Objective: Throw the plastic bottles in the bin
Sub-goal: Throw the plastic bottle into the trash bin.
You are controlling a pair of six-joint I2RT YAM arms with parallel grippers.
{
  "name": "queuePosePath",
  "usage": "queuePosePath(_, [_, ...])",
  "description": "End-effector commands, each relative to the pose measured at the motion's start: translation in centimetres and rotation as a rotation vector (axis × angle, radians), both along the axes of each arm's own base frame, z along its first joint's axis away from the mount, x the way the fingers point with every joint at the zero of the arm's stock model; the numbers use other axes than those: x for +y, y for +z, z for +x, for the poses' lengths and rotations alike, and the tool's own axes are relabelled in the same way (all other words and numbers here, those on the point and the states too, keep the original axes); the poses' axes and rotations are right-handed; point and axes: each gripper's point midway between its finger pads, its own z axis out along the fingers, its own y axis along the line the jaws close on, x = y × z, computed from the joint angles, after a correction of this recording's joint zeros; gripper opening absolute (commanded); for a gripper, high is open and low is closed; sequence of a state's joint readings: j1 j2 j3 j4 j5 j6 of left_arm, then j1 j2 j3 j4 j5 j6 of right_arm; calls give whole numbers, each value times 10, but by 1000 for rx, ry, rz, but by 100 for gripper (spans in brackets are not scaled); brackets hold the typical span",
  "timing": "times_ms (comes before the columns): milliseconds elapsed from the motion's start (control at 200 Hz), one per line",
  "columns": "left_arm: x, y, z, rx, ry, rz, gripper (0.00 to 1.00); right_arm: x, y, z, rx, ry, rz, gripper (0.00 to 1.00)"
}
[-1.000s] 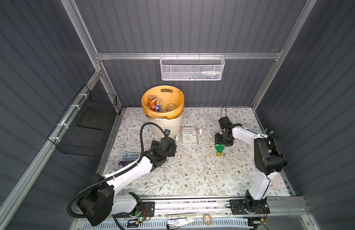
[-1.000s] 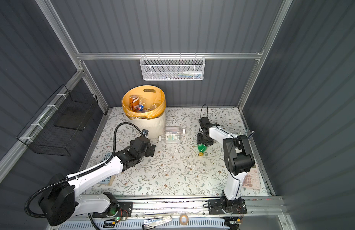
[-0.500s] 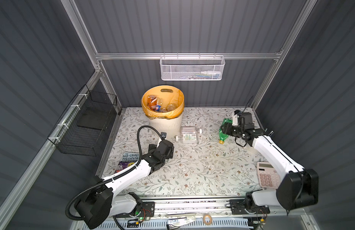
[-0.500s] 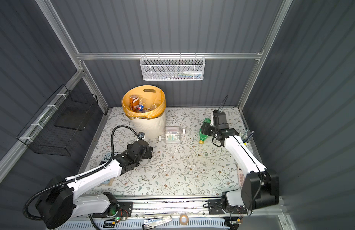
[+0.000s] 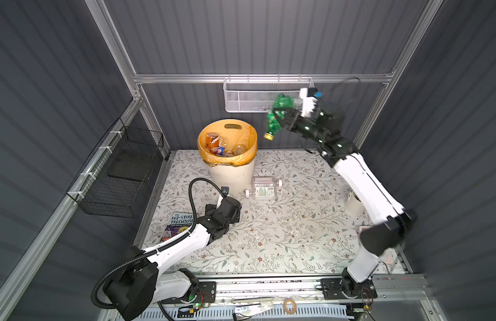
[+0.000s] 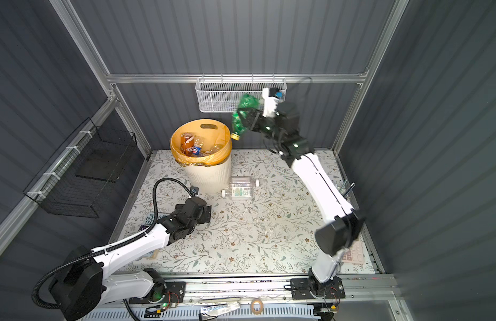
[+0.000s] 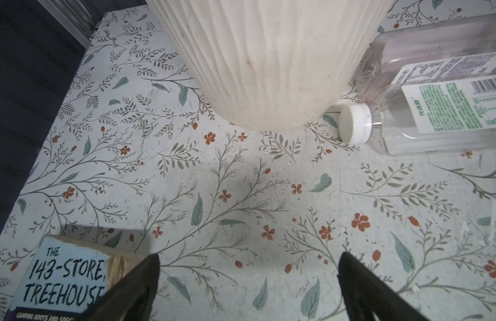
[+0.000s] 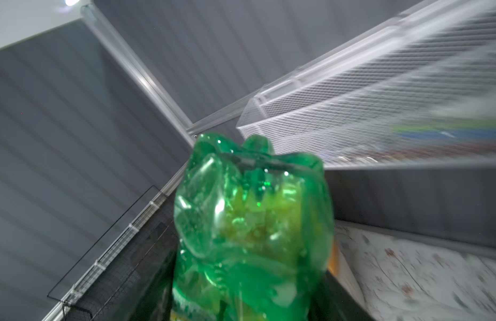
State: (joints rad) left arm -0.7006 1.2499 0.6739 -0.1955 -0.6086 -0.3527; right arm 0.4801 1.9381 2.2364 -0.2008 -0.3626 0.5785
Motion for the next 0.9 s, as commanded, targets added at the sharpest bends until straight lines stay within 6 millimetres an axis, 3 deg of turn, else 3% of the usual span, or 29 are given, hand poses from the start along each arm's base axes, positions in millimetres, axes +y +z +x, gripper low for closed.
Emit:
queuePosePath(0, [-1,2,2,29,8,8,100,39,-54,7,155,96,-175,79])
queuePosePath(60, [-2,1,1,35,4,5,100,32,-53,19,168,72,-134,93])
queuePosePath(145, [-3,2,1,31,1,-8,100,21,-52,24,174,40,-137,99])
queuePosePath(250, [-2,5,-1,25,0,-10,100,-10,-47,21,116,-93,-149,99])
queuePosePath(310, [-1,8,-1,19,1,-14,100,-33,-25,10,54,-159,-114,99])
queuePosePath(435, [-3,15,1,0,-16,-15,100,-70,-31,-8,57,-235,-149,99])
queuePosePath(520, [-7,19,3,-7,-42,-13,100,-88,-59,-18,91,-256,-189,99])
queuePosePath(670, [-3,21,3,-24,-18,-17,100,-109,-139,-33,175,-248,-292,99])
queuePosePath(820, [1,25,0,-65,18,-82,100,-112,-223,-50,288,-200,-391,99])
queuePosePath(895, [0,25,0,-66,27,-106,100,-108,-252,-58,339,-159,-388,99])
